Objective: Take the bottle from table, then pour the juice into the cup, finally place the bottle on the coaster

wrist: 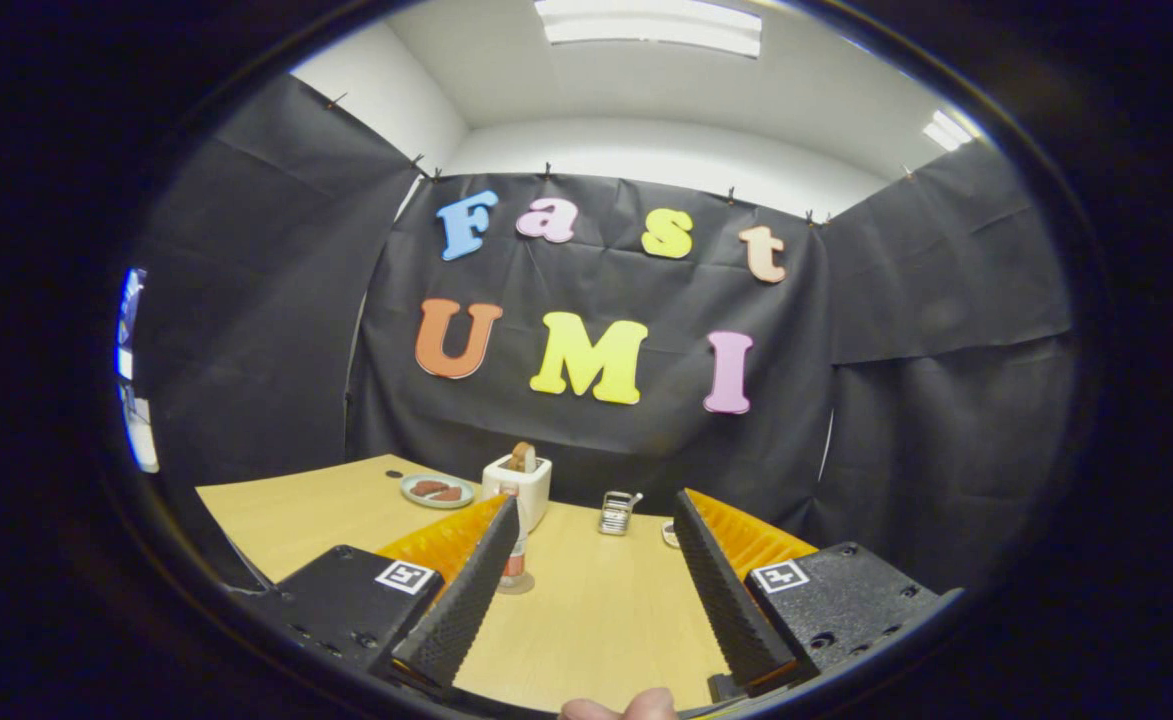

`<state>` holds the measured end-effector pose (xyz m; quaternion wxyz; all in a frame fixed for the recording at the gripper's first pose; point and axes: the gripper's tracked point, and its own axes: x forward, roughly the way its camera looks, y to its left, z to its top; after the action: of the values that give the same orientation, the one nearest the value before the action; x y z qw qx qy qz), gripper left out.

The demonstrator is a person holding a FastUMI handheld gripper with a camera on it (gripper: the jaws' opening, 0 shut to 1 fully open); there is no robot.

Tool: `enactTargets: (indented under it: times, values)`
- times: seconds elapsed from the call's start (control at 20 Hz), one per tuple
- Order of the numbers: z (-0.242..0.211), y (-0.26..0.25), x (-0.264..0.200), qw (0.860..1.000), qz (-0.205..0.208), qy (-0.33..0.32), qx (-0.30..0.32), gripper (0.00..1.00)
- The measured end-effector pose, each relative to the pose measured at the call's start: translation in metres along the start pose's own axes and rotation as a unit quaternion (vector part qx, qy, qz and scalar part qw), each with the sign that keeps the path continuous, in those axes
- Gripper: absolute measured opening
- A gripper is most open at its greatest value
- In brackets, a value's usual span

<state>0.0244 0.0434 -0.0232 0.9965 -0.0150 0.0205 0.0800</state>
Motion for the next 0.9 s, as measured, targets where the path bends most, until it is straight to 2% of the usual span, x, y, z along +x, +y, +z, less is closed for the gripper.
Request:
enactTargets:
  times: [0.2,0.7,0.9]
  values:
    - [0.006,-0.004,-0.005,1.0,-0.006,-0.017,0.0,0.99]
    - [0.006,-0.006,-0.001,1.0,0.002,-0.012,0.001,0.99]
    - [0.013,-0.013,-0.001,1.0,-0.011,-0.021,0.011,0.99]
